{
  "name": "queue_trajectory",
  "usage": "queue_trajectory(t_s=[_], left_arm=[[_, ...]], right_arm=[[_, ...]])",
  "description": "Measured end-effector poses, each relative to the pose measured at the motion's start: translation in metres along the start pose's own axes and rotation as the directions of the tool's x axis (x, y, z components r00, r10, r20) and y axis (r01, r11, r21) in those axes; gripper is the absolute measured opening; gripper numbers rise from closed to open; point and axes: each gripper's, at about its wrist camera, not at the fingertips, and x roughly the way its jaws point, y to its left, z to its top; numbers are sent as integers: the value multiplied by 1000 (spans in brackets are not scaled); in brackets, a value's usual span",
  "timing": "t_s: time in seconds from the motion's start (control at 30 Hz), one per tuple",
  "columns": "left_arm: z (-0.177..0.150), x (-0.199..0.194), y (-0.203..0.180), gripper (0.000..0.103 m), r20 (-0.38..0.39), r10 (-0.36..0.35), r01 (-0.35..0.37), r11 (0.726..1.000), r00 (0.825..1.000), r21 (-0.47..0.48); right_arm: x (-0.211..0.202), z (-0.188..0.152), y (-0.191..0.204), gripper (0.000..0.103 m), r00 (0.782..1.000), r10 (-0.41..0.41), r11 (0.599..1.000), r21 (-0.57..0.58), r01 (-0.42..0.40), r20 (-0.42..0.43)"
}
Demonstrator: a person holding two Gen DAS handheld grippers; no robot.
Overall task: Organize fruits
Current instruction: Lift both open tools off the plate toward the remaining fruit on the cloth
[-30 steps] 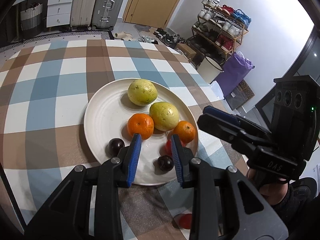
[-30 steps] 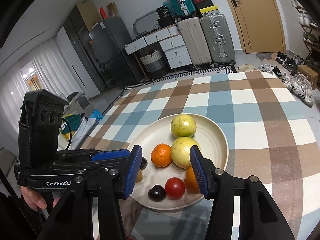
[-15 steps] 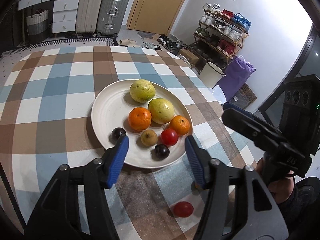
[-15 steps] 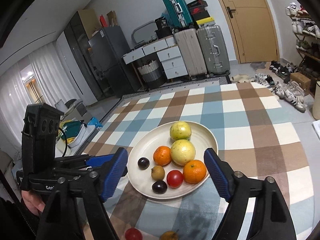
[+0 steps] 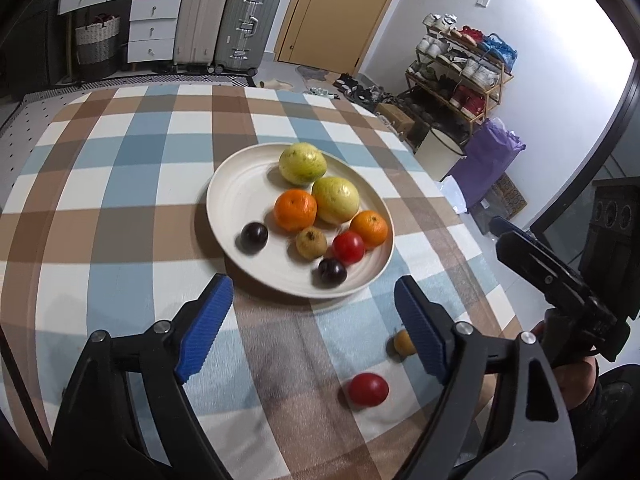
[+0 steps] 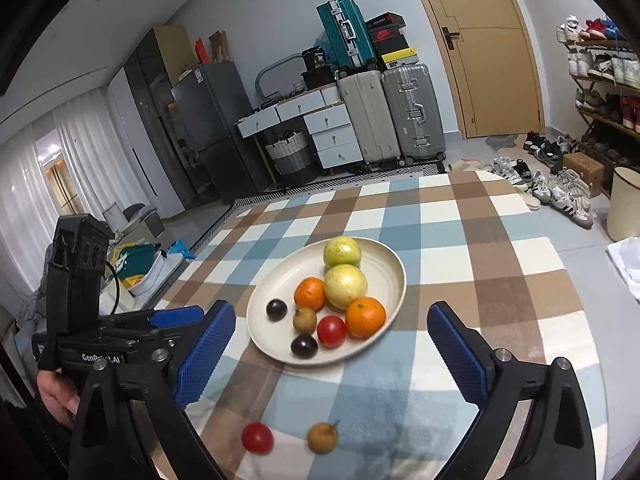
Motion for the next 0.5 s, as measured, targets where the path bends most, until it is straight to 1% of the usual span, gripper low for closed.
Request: queue_trajectory(t_s=[0.07,0.27,0.4,0.5], left_arm=[[-5,-1,-1,83,-2,5,-5,1000,1000,-2],[-23,-5,-8,88,-13,-22,22,1000,1000,-8],[-35,-5,-14,89,-21,-5,6,1000,1000,5],[-45,-4,-21,93,-22,20,-19,999,1000,47]], right_arm=[[-3,-5,-1,99,1000,-10,1000,-4,10,-7],[-17,-18,-1,100,1000,-18,1000,-7,18,-10],[-26,-24,0,100,1000,-22,1000,-2,22,0],[-32,-27,1,101,1000,-25,1000,-1,25,4]])
